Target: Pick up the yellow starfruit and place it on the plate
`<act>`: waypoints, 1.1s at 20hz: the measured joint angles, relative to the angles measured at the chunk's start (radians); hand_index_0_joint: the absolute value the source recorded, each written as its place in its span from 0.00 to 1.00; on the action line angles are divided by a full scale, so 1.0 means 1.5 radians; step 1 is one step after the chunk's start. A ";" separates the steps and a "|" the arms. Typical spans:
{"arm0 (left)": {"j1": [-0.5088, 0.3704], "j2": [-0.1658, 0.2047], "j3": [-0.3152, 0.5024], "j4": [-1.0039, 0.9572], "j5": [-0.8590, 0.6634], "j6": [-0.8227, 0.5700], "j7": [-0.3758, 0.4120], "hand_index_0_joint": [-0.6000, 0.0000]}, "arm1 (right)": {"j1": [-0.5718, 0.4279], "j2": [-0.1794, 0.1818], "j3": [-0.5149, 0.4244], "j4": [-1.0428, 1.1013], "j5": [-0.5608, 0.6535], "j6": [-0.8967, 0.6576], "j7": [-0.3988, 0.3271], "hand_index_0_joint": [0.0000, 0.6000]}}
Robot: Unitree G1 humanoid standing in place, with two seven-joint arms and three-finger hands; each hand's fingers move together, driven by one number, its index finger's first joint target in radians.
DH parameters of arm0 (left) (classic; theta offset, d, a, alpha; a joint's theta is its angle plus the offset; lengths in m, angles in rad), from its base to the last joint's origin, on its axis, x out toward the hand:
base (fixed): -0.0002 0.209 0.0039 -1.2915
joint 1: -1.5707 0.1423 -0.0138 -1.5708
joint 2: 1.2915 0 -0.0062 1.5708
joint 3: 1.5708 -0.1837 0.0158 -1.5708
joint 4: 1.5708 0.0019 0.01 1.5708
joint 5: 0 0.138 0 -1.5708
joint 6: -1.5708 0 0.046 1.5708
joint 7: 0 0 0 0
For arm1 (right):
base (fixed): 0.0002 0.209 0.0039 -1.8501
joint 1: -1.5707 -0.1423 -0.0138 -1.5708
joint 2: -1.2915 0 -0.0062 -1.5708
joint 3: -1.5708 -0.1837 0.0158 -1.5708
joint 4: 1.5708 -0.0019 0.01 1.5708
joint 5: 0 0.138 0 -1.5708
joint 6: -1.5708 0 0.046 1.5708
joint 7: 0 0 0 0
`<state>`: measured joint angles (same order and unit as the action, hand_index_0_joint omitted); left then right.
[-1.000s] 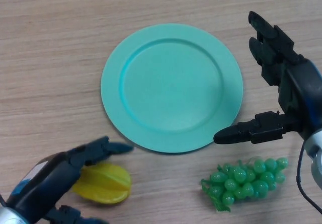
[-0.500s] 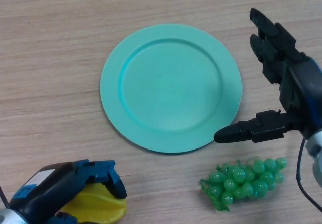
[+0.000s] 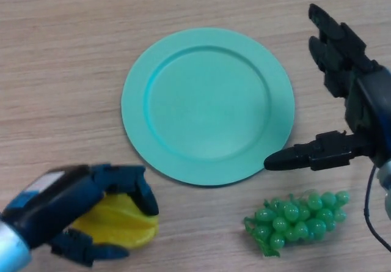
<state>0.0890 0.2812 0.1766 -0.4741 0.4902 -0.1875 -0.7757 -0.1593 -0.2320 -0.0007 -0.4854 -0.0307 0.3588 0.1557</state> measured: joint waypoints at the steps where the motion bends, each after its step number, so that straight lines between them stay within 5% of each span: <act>1: -0.017 0.005 -0.005 0.034 0.004 -0.023 0.047 0.00 | 0.000 -0.001 -0.002 0.000 0.000 0.000 0.000 0.00; 3: -0.076 0.014 -0.026 0.131 0.066 -0.130 0.222 0.00 | 0.003 -0.001 -0.003 -0.006 0.000 0.000 0.000 0.00; 4: -0.124 0.018 -0.042 0.189 0.170 -0.194 0.367 0.00 | 0.003 -0.002 -0.002 -0.011 0.000 0.000 0.000 0.00; 5: -0.152 0.019 -0.053 0.214 0.205 -0.200 0.438 0.00 | 0.004 -0.002 -0.001 -0.016 0.000 0.000 0.000 0.00; 8: -0.226 0.030 -0.088 0.282 0.217 -0.204 0.536 0.00 | 0.009 -0.003 -0.003 -0.021 -0.001 0.000 0.001 0.00; 15: -0.313 0.011 -0.152 0.420 0.212 -0.182 0.503 0.00 | 0.014 -0.007 -0.023 -0.041 0.000 0.000 0.014 0.00; 17: -0.316 -0.006 -0.159 0.419 0.147 -0.155 0.404 0.00 | 0.015 -0.018 -0.031 -0.051 0.000 0.000 0.014 0.00; 20: -0.311 -0.030 -0.168 0.403 0.081 -0.071 0.368 0.00 | 0.024 -0.019 -0.032 -0.052 0.000 0.000 0.014 0.00; 21: -0.312 -0.033 -0.166 0.400 0.053 -0.054 0.373 0.08 | 0.024 -0.019 -0.032 -0.054 0.000 0.000 0.014 0.00; 22: -0.314 -0.033 -0.162 0.398 0.050 -0.054 0.380 0.33 | 0.025 -0.019 -0.032 -0.056 0.000 0.000 0.014 0.00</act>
<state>-0.3817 0.2320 -0.0663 0.1223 0.5658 -0.2686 -0.2052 -0.1218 -0.2607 -0.0481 -0.5694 -0.0306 0.3590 0.1764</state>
